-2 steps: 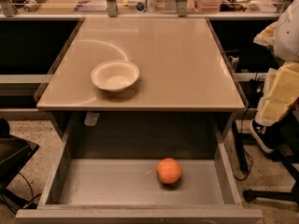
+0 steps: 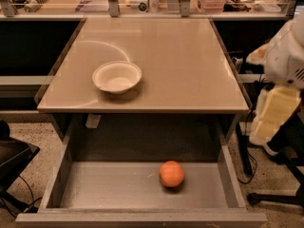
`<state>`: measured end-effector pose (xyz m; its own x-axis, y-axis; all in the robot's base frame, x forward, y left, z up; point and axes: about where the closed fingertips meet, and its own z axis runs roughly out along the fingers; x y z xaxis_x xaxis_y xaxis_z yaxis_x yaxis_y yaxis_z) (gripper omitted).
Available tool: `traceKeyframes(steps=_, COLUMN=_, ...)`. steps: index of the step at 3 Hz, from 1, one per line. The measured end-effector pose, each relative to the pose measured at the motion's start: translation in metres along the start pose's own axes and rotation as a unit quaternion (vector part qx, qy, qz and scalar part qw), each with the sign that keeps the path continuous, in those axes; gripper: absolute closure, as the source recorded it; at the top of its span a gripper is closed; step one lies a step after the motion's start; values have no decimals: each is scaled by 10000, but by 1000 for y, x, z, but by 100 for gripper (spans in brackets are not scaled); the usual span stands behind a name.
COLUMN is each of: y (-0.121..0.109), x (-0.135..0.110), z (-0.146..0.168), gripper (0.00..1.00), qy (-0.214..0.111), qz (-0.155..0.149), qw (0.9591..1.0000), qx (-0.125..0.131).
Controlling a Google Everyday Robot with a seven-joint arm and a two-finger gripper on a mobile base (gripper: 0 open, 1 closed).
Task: Pick orange from top drawer and place on counter
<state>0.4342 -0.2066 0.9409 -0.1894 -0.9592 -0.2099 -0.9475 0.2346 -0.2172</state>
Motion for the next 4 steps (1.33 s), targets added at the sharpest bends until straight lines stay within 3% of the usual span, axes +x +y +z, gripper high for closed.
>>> traceKeyframes(steps=1, y=37, x=-16, z=67, gripper=0, qy=-546, qz=-471, qw=9969, qx=-314)
traceKeyframes(steps=2, y=86, x=-39, z=146, gripper=0, qy=-1306, qz=-723, qw=9860, qx=-748)
traceKeyframes(steps=3, y=142, x=-47, z=257, gripper=0, qy=-1722, qz=-626, qw=9724, qx=-1448)
traceKeyframes(steps=4, y=165, x=-48, z=297, gripper=0, qy=-1779, qz=-534, qw=9676, qx=-1711)
